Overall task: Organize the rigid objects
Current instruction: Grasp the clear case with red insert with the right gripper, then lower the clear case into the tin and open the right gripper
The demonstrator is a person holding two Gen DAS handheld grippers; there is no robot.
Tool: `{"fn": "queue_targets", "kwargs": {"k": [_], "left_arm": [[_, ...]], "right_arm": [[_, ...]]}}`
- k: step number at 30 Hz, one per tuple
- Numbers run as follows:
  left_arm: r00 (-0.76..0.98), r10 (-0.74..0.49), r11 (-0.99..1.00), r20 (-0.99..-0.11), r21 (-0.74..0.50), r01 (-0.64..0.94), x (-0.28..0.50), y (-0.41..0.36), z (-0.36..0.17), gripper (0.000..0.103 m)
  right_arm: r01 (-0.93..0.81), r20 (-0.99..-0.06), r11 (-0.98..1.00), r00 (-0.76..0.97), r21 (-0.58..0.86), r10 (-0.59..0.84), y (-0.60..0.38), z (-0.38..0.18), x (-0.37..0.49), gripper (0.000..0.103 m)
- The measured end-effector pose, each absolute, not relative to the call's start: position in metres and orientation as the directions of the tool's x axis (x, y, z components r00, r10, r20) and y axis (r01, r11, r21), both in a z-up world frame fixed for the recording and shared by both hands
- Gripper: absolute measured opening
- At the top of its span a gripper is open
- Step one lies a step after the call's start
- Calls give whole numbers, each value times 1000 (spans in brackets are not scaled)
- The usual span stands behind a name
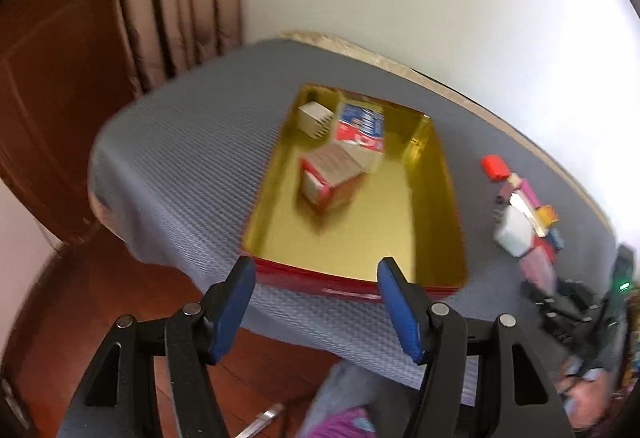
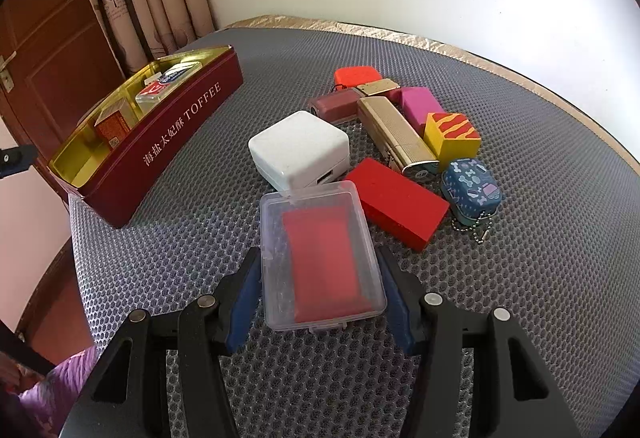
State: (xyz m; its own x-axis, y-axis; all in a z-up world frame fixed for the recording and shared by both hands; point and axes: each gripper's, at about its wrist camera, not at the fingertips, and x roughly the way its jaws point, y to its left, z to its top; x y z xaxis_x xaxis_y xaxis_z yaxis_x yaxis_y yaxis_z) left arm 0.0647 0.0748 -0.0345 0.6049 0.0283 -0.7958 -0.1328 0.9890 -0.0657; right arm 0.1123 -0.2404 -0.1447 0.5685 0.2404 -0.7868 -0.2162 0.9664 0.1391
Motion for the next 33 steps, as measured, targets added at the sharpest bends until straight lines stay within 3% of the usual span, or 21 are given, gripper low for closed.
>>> {"fn": "queue_targets", "kwargs": {"k": [6,13,21,33], "left_arm": [[617,72,992,-784,-10,-129,62,70,-38,65],[552,16,985,-833,-82,-152,73,81,-52,65],[537,20,980,-844,-89,-177,76,87,-56,65],[524,2,981,-851,-100,-166,81,93,-59,65]], "right_arm": [[-156,-784,955,544,253,297,-237,-135,96,52],[-221,-702,892,554,393,447,-202,-94,106,52],[-337,-692,871,530,358,490,-126,-48,171,52],[-276,-756,913,516,299,404,-72,-67,248,52]]}}
